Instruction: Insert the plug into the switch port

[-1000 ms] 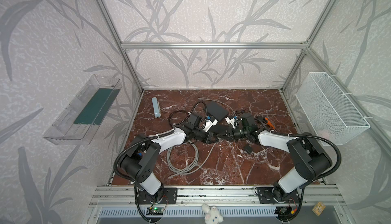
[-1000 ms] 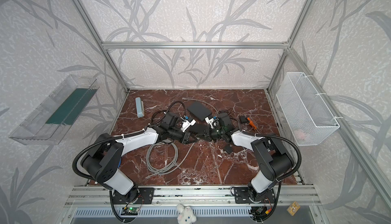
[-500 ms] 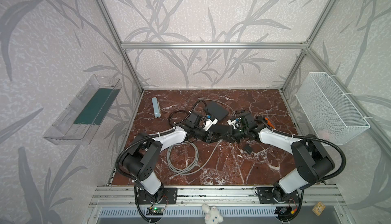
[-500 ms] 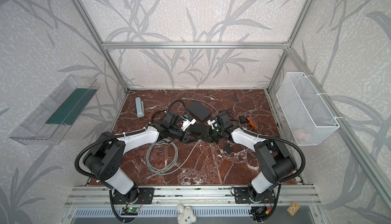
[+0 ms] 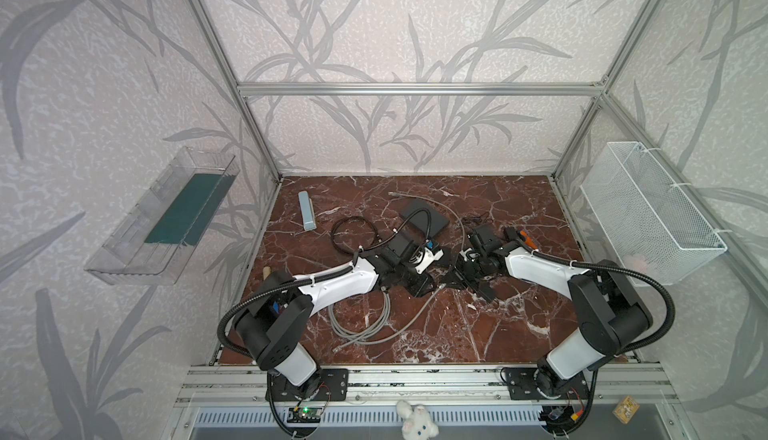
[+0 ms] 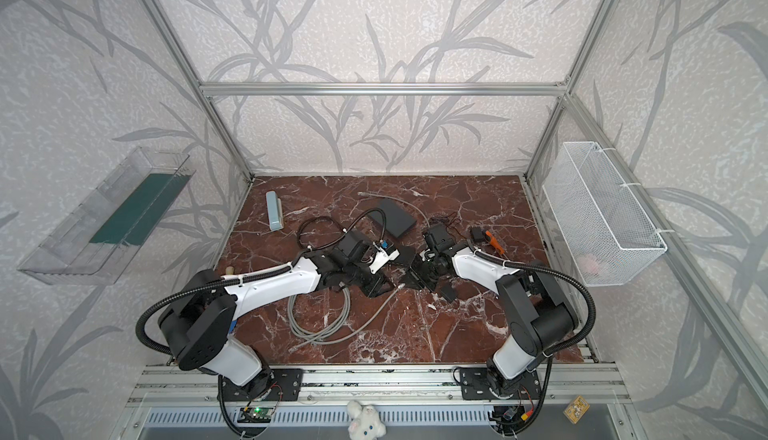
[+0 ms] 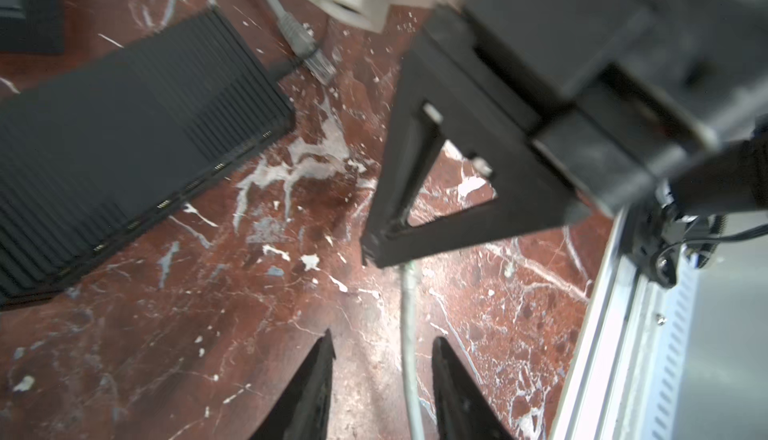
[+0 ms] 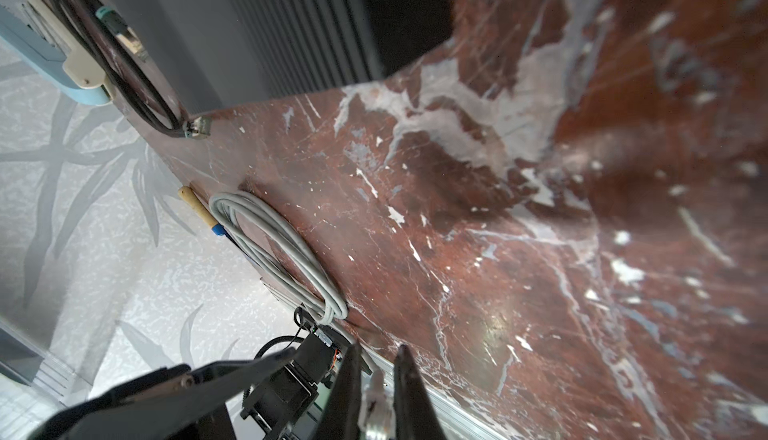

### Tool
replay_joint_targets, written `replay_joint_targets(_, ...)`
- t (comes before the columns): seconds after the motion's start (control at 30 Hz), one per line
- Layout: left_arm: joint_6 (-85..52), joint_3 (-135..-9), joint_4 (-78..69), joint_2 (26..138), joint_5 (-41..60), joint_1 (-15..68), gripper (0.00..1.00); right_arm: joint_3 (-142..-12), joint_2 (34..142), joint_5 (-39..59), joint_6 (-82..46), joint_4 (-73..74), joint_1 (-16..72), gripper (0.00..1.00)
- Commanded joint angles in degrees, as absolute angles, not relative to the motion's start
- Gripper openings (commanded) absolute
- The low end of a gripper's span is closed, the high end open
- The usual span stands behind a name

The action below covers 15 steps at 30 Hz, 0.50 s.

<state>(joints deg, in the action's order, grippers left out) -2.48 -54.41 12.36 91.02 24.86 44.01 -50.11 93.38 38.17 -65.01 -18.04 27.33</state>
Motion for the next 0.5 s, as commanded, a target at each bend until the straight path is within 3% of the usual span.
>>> replay_joint_targets(0.0,-0.31,-54.12,13.82,88.79,18.76,44.7,0.42,-52.02,94.93,37.05,-67.22,-21.82,27.56,0.03)
replay_joint_targets(0.47,-0.79,-53.55,12.61,90.21,14.91,49.81,0.39,-53.33,96.23,36.91,-69.95,-21.44,27.59,0.03)
